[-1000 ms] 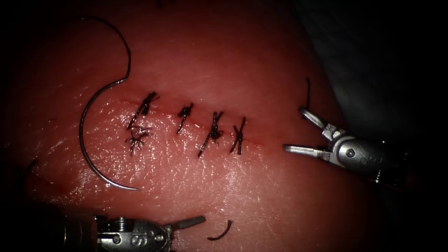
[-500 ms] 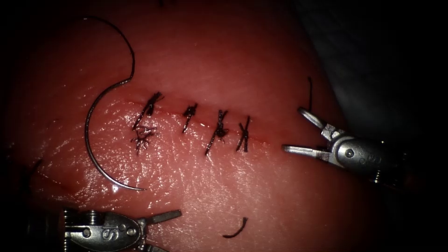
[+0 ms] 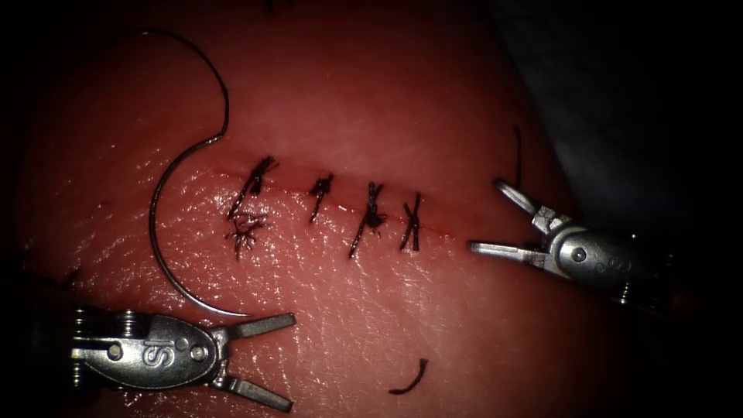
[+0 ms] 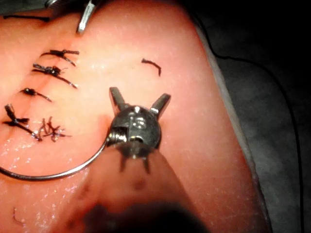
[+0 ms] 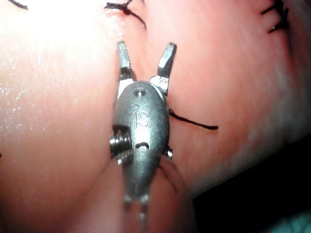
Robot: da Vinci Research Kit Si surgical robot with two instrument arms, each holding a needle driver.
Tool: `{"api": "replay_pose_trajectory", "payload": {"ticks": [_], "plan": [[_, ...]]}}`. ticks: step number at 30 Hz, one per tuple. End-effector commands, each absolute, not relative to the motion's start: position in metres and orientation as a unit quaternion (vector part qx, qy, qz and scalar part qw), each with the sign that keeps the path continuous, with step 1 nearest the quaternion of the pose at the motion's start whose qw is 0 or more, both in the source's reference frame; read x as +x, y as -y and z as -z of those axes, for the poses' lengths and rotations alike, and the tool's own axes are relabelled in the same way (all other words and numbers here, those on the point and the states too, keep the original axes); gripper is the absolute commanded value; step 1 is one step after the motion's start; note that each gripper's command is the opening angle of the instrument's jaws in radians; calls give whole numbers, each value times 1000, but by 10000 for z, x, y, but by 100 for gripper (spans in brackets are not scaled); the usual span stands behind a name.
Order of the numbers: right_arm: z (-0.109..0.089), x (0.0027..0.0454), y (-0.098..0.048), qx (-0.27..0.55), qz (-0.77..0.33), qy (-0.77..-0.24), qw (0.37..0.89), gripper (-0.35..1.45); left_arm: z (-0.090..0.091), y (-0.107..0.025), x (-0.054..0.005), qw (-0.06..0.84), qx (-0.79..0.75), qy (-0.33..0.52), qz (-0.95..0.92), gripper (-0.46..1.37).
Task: Wound Closure
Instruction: Drop the suture end from the left gripper
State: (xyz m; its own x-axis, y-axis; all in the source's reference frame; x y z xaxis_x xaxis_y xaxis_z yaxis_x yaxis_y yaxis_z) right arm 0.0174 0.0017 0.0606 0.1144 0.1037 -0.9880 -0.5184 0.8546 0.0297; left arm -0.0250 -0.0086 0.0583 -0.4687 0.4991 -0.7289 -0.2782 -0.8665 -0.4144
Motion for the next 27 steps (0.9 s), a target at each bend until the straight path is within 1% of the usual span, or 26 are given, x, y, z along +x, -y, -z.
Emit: {"api": "replay_pose_trajectory", "payload": {"ticks": [1,7,11,15,17,21,23,24,27], "plan": [[-606,173,-17,-162,-212,-631,729,131,-583,86,-250,230,-460,117,-849,72],[-606,173,-17,-162,-212,-631,729,131,-572,69,-244,218,-463,109,-852,86],[-606,175,-17,-161,-214,-631,728,130,-565,56,-238,209,-464,105,-854,91],[-603,180,-17,-128,-226,-635,728,127,-557,43,-231,202,-466,102,-855,93],[-599,185,-17,-81,-211,-637,737,123,-553,36,-226,200,-467,102,-855,95],[-589,195,-17,-37,-201,-622,756,117,-548,29,-220,192,-468,100,-856,97],[-585,199,-18,-24,-195,-626,755,119,-546,25,-216,190,-471,97,-856,97],[-581,201,-19,-17,-191,-629,753,124,-544,21,-214,190,-473,96,-855,97],[-570,206,-24,-1,-183,-636,749,129,-540,12,-211,183,-474,91,-856,96]]}}
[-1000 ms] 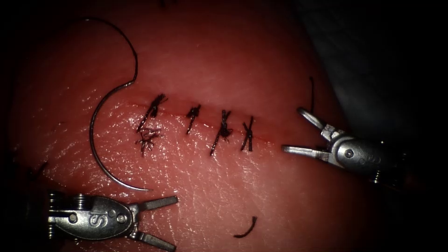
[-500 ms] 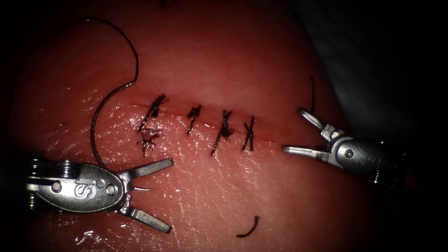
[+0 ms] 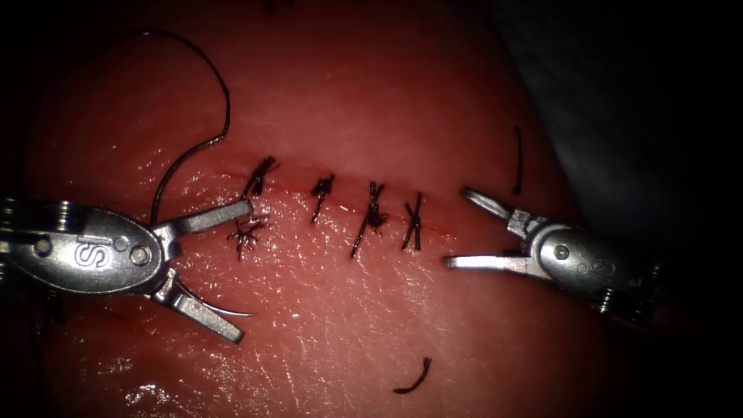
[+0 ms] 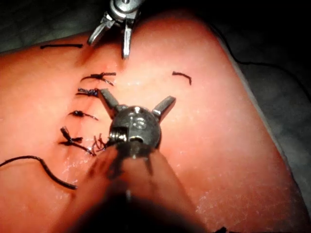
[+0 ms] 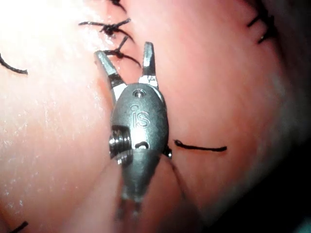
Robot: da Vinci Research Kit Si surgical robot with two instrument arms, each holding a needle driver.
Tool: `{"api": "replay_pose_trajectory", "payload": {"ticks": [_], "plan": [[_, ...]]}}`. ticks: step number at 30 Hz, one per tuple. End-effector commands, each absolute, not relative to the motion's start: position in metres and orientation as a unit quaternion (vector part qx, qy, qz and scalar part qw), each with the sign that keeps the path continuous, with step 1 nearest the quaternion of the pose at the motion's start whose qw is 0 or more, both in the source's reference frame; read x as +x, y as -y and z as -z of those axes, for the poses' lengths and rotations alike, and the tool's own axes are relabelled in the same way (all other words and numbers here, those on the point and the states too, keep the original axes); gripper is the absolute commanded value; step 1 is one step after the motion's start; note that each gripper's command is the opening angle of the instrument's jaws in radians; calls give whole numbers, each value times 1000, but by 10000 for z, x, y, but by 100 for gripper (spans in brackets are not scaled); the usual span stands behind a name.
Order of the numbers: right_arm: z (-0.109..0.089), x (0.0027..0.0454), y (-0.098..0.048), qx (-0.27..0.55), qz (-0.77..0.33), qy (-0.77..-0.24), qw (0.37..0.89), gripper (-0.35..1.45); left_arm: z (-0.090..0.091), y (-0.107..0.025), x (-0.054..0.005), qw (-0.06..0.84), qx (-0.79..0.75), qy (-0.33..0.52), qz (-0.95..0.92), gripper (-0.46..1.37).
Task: Wound Closure
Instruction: Drop the suture end from the left gripper
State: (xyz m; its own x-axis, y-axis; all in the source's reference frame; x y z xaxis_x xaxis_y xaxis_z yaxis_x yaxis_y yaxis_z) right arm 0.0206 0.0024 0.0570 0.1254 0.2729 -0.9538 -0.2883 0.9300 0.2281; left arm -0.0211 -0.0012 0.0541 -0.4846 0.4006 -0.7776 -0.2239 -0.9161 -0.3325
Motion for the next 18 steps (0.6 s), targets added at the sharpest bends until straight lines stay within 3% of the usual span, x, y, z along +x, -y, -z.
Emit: {"api": "replay_pose_trajectory", "payload": {"ticks": [1,18], "plan": [[-566,207,-25,3,-181,-638,748,131,-540,10,-210,182,-475,89,-856,96],[-519,197,-41,36,-143,-648,748,126,-537,-11,-201,160,-482,75,-858,92]]}}
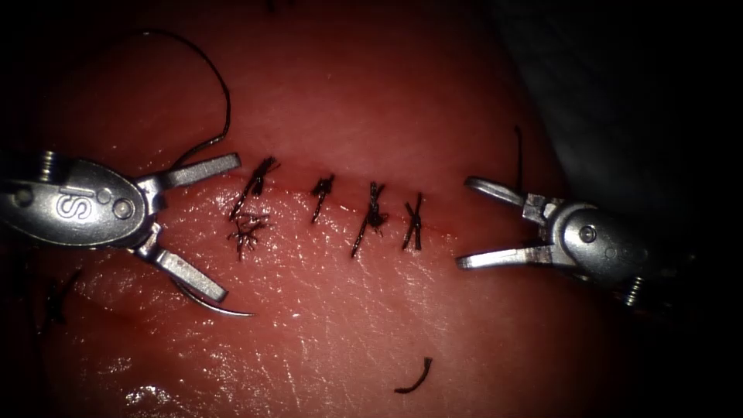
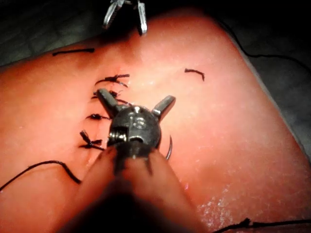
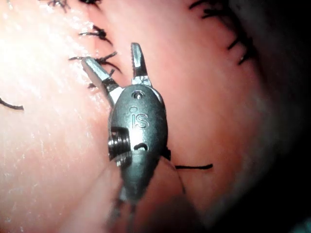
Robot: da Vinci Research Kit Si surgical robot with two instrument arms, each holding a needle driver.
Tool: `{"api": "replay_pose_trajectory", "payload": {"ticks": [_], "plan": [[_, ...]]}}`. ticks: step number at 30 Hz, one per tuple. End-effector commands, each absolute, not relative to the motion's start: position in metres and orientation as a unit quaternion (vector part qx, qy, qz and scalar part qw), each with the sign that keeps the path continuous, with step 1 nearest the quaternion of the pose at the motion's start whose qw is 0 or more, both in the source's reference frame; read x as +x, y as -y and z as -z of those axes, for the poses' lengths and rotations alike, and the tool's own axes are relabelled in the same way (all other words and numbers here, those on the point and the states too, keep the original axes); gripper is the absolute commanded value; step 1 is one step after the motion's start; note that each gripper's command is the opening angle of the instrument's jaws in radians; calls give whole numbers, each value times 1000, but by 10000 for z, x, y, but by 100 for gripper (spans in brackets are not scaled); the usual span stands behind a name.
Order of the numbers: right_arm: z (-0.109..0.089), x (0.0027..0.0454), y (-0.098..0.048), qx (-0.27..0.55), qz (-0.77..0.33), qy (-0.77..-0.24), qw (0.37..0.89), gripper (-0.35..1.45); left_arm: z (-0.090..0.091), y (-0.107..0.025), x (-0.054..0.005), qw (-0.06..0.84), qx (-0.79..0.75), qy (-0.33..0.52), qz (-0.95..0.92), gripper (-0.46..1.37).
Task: Wound Closure
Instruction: Drop the suture end from the left gripper
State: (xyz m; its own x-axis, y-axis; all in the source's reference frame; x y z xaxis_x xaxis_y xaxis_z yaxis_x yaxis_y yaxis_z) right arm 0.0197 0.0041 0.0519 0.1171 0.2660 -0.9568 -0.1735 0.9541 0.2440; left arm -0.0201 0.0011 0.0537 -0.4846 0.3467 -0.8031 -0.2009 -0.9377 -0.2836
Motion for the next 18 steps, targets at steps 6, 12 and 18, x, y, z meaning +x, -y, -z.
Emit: {"api": "replay_pose_trajectory", "payload": {"ticks": [6,12,18], "plan": [[-510,195,-42,33,-139,-647,749,124,-538,-9,-202,159,-480,72,-860,84],[-503,196,-42,31,-135,-647,750,123,-540,-7,-205,156,-479,69,-861,79],[-500,196,-41,28,-131,-647,751,122,-540,-6,-205,157,-479,68,-861,77]]}}
